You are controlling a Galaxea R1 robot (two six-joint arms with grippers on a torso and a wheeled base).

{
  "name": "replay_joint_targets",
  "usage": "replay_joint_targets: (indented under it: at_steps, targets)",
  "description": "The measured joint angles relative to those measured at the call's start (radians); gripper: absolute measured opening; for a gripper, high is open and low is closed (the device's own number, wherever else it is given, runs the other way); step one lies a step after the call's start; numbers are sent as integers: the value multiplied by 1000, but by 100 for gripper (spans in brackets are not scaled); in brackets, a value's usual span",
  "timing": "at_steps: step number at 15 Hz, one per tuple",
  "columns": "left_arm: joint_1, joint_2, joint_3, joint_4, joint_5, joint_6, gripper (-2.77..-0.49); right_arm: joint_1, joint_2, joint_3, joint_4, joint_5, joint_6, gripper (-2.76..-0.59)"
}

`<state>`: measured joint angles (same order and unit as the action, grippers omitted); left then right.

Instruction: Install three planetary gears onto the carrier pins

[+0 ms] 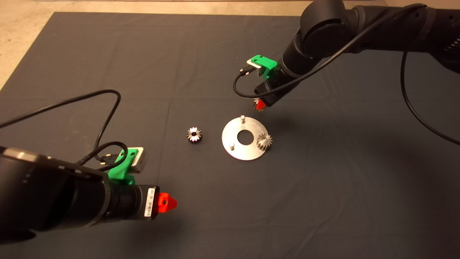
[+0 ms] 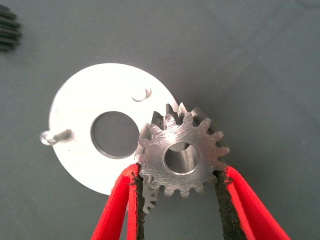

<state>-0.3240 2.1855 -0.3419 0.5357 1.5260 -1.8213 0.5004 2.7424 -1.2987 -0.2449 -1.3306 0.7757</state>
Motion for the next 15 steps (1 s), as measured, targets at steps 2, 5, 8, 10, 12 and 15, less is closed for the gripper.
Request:
replay_joint_targets:
  at_steps: [2, 5, 8, 10, 12, 15]
  targets:
    - [0, 0, 0, 0, 0, 0, -51, 1, 12, 2, 0, 0, 0, -257]
    - [0, 0, 0, 0, 0, 0, -51, 0, 30, 11, 0, 0, -1, -258]
    - [0, 0, 0, 0, 0, 0, -51, -4, 45, 13, 0, -1, -2, -258]
    - [0, 0, 0, 0, 0, 0, -51, -8, 50, 13, 0, -2, -2, -257]
    - [0, 0, 0, 0, 0, 0, -51, -9, 54, 13, 0, -2, -2, -258]
    - [0, 0, 0, 0, 0, 0, -51, -10, 54, 13, 0, -4, -2, -258]
